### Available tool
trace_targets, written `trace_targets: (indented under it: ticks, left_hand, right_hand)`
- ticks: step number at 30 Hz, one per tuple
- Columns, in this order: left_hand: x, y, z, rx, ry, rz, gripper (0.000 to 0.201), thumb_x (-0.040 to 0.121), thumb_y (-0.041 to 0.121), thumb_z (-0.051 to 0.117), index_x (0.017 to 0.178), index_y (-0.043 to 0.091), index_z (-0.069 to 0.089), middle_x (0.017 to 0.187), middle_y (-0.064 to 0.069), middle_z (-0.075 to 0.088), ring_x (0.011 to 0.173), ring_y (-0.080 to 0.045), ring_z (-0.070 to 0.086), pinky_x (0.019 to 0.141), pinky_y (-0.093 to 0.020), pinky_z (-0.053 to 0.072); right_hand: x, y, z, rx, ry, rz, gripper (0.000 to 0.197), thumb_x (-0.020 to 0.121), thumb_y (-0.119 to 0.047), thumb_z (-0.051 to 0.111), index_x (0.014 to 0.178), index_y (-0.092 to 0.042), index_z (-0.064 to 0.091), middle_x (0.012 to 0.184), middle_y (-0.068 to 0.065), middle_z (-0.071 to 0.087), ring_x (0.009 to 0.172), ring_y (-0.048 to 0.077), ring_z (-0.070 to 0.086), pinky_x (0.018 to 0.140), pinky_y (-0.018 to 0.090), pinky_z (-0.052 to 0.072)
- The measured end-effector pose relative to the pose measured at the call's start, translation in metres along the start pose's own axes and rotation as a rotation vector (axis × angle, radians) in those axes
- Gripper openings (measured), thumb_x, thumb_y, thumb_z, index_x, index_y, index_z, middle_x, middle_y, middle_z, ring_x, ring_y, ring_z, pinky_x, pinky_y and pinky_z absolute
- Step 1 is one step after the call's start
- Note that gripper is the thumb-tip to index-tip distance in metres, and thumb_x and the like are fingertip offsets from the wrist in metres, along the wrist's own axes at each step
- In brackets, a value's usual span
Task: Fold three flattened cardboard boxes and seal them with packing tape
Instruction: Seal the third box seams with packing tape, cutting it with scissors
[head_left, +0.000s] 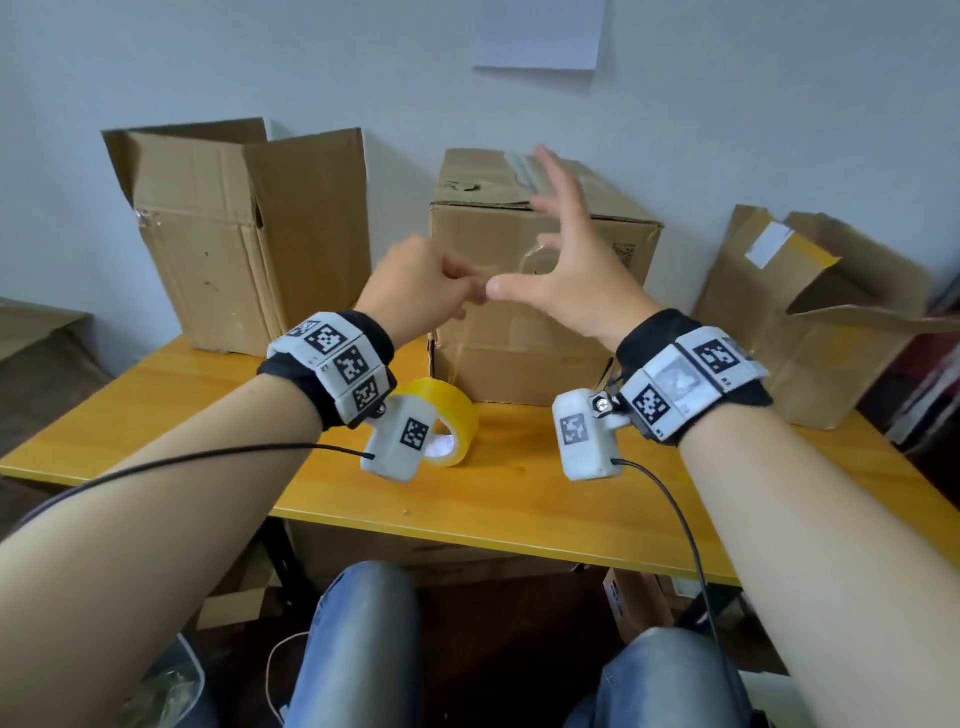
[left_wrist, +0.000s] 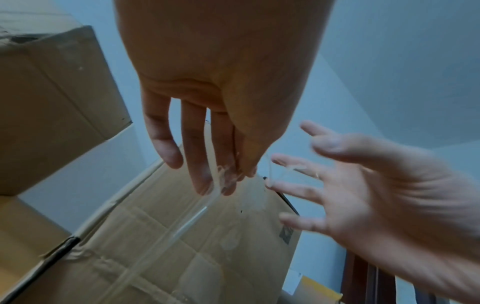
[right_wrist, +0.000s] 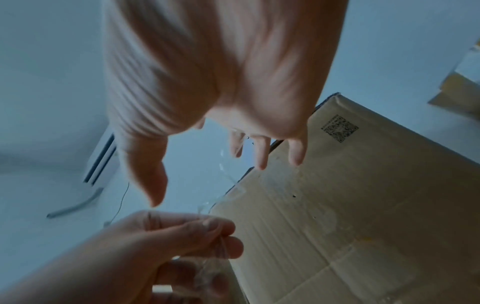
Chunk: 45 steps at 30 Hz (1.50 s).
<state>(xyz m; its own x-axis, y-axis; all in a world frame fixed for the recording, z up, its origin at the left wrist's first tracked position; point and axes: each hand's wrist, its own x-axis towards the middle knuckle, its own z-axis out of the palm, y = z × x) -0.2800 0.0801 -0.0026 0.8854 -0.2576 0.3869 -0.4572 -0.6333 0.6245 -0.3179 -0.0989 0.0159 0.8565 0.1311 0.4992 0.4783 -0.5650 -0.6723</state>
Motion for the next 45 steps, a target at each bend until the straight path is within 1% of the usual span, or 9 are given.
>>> trace_targets:
  ticks: [3,7,10,13,16,25,30,34,45]
  left_hand:
    - [0.002,-0.002,-0.005,-0.079,0.019,-0.025,0.021,0.094,0.030,0.064,0.081,0.025,0.079,0.078,0.010,0.076,0.065,-0.004,0.071,0.069,-0.027,0.056]
    - [0.004,0.010,-0.015,-0.248,-0.013,-0.050,0.020,0.098,0.027,0.062,0.093,0.017,0.078,0.086,0.010,0.077,0.073,-0.012,0.075,0.062,-0.021,0.051]
    - [0.003,0.029,-0.022,-0.338,-0.025,-0.022,0.022,0.099,0.026,0.060,0.099,0.011,0.076,0.090,0.007,0.078,0.074,-0.014,0.074,0.063,-0.024,0.051]
    - [0.007,0.048,-0.028,-0.363,-0.019,-0.011,0.024,0.101,0.026,0.056,0.102,0.010,0.074,0.093,0.007,0.078,0.070,-0.011,0.071,0.063,-0.024,0.050]
    - [0.009,0.066,-0.038,-0.371,-0.039,-0.003,0.024,0.103,0.027,0.052,0.105,0.015,0.073,0.095,0.009,0.078,0.075,-0.009,0.072,0.064,-0.023,0.051]
    - [0.013,0.118,-0.071,-0.407,-0.091,0.120,0.023,0.104,0.027,0.052,0.109,0.016,0.072,0.101,0.007,0.077,0.082,-0.013,0.072,0.088,-0.045,0.057]
    - [0.019,0.146,-0.097,-0.367,-0.078,0.184,0.025,0.104,0.030,0.050,0.111,0.021,0.072,0.104,0.012,0.076,0.086,-0.012,0.073,0.079,-0.035,0.058]
    - [0.032,0.166,-0.121,-0.323,0.079,0.217,0.021,0.101,0.029,0.054,0.100,0.029,0.075,0.109,0.013,0.073,0.071,-0.007,0.068,0.064,-0.025,0.054]
    - [0.083,0.166,-0.139,-0.382,0.097,0.225,0.022,0.099,0.032,0.058,0.105,0.023,0.077,0.088,0.007,0.063,0.074,-0.009,0.069,0.069,-0.027,0.053]
  right_hand:
    - [-0.004,0.003,-0.006,0.121,0.116,0.009,0.102,0.081,-0.021,0.078,0.158,-0.031,0.011,0.161,0.000,0.023,0.146,0.011,0.030,0.115,0.031,0.034]
    - [-0.010,0.020,-0.007,0.236,0.205,0.191,0.077,0.082,-0.025,0.072,0.146,-0.035,0.030,0.138,-0.002,0.053,0.117,0.020,0.061,0.102,0.041,0.049]
    - [-0.022,0.032,-0.003,0.136,-0.080,0.370,0.072,0.086,-0.037,0.075,0.146,-0.028,0.036,0.126,-0.002,0.065,0.114,0.022,0.064,0.094,0.050,0.055]
    - [-0.039,0.036,0.007,-0.073,-0.403,0.500,0.083,0.086,-0.053,0.071,0.152,-0.021,0.032,0.137,0.001,0.056,0.114,0.019,0.063,0.088,0.036,0.052]
    - [-0.051,0.038,0.010,-0.059,-0.469,0.576,0.068,0.088,-0.056,0.067,0.139,-0.016,0.049,0.118,0.000,0.068,0.096,0.017,0.071,0.083,0.039,0.058]
    - [-0.047,-0.001,-0.014,0.148,-0.325,0.459,0.048,0.088,-0.050,0.068,0.110,-0.008,0.068,0.107,0.020,0.070,0.092,0.028,0.068,0.090,0.044,0.059]
    - [-0.043,-0.033,-0.034,0.254,-0.328,0.391,0.028,0.103,-0.028,0.045,0.098,-0.010,0.065,0.080,0.001,0.077,0.074,0.005,0.071,0.081,0.032,0.049]
    - [-0.033,-0.061,-0.052,0.288,-0.177,0.291,0.031,0.098,-0.019,0.047,0.083,0.002,0.064,0.063,0.013,0.070,0.057,0.022,0.066,0.064,0.029,0.056]
    - [0.000,-0.068,-0.075,0.453,-0.088,0.409,0.033,0.102,-0.028,0.053,0.113,0.003,0.059,0.074,0.020,0.072,0.060,0.031,0.066,0.069,0.041,0.054]
